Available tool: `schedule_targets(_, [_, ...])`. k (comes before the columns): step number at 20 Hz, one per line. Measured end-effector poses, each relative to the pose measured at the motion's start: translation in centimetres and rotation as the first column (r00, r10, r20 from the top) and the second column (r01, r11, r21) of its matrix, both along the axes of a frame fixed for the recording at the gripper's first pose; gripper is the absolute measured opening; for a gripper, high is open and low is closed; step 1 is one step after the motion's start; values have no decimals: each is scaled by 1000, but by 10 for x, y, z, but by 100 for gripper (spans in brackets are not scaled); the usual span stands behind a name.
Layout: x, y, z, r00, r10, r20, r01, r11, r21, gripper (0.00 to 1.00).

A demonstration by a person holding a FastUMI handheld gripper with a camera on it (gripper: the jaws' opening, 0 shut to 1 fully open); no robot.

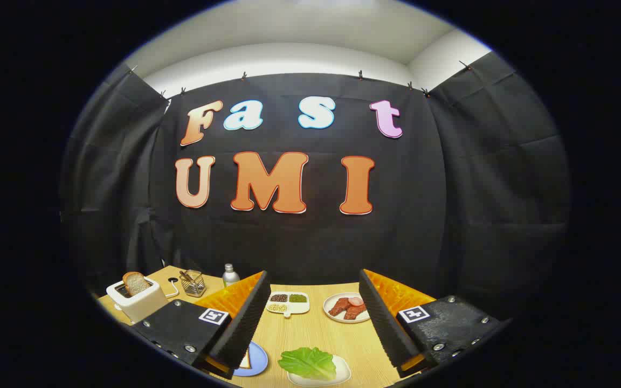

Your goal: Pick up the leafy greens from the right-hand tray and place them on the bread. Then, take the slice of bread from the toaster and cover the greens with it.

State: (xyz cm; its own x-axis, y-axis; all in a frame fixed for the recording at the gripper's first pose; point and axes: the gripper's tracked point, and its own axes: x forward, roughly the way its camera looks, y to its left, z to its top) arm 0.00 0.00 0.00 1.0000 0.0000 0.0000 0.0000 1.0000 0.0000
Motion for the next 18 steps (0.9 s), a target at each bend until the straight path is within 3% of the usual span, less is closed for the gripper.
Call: schedule_targets(18, [2, 12, -13, 997, 69, -33, -70, 997, -13, 99])
